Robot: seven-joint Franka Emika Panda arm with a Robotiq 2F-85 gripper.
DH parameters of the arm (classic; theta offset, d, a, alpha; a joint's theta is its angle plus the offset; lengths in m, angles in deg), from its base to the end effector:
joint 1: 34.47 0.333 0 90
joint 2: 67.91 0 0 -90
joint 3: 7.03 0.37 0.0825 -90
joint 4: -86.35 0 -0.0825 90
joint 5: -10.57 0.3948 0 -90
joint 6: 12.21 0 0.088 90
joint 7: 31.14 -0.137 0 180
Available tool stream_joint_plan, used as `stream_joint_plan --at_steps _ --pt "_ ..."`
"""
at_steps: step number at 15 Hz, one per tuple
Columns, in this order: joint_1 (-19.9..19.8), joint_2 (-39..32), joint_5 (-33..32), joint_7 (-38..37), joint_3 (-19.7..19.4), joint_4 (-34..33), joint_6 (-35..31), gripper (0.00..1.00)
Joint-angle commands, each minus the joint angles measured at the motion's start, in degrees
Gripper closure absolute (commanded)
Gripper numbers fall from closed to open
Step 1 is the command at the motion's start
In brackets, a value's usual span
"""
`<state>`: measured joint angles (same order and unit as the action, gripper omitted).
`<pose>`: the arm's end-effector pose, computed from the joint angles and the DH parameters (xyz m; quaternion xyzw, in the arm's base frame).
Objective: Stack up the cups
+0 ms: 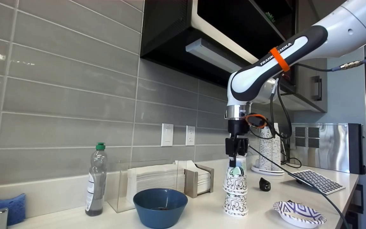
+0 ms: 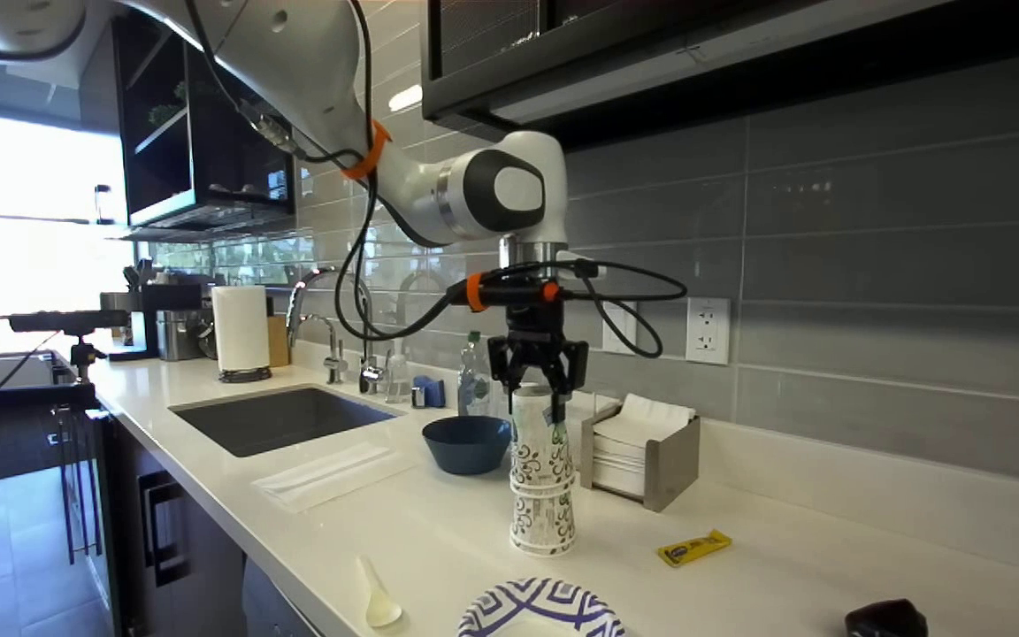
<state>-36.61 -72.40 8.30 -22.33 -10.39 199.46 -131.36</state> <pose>0.5880 -0.0590 0.4512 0.9990 0.0384 0.0110 0.0213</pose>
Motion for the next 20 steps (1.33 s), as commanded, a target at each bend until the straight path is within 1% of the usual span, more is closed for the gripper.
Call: stream_joint_plan --at_steps 1,7,8,9,11,16,20 --pt "0.29 -0.5 2.2 1.45 1.41 -0.06 -1.09 0.57" --pt "1.56 0.17 1.51 0.88 3.35 0.2 0.54 0.57" --pt "1.69 0.63 1.35 0.88 3.55 0.4 0.73 0.08" --pt "1.86 1.04 1.08 0.63 3.7 0.52 0.87 0.07" --pt "2.15 2.44 0.11 0.02 3.83 0.86 1.84 0.0" --pt "2.57 7.24 -1.17 -1.24 3.96 1.95 5.06 0.0" --pt "2.76 12.09 -1.36 -2.65 4.25 4.91 4.81 0.0"
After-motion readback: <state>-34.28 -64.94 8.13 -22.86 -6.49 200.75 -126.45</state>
